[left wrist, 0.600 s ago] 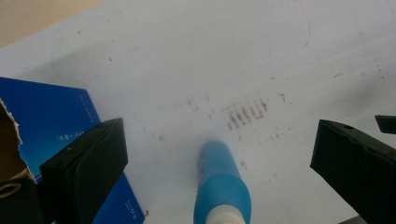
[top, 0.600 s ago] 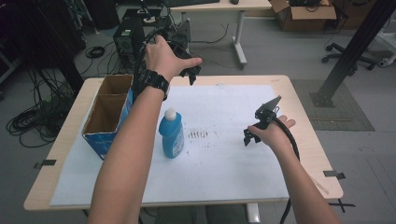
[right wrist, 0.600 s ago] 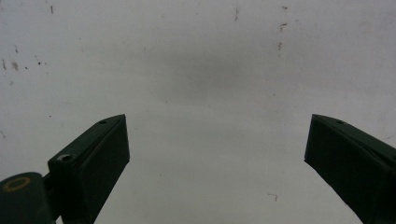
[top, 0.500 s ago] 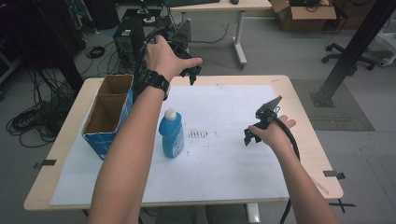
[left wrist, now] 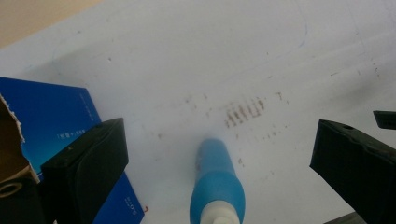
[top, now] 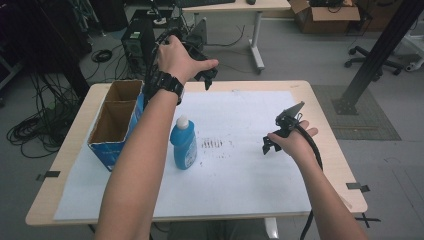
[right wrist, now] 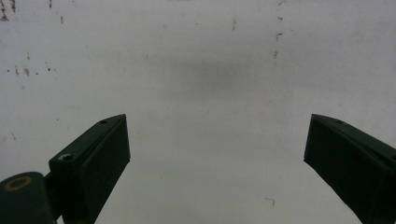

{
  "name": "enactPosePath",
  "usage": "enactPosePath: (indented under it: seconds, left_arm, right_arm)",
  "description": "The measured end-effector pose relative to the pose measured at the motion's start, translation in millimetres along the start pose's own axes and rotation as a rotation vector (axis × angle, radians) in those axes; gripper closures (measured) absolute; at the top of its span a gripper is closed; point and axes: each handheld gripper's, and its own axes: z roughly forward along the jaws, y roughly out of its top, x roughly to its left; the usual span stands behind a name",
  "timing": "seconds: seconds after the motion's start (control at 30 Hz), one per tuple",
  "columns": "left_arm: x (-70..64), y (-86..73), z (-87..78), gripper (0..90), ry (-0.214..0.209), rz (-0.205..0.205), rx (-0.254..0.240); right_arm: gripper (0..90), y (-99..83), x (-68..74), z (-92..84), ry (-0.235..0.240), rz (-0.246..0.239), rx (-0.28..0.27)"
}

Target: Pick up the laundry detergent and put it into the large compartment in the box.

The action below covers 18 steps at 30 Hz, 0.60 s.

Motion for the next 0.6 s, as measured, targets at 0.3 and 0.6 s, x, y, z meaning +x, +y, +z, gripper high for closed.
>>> enactPosePath:
  seconds: [0.3,0.6]
  left_arm:
    - [0.4,-12.8,-8.7,4.0,0.015,-0.004,0.012]
    - [-1.1,-28.2,-9.4,4.2,0.031,-0.005,0.034]
  right_arm:
    - [7.0,-2.8,1.7,-2.2,-0.007,-0.013,-0.005]
    - [6.9,-7.3,2.2,-2.0,-0.004,-0.018,-0.013]
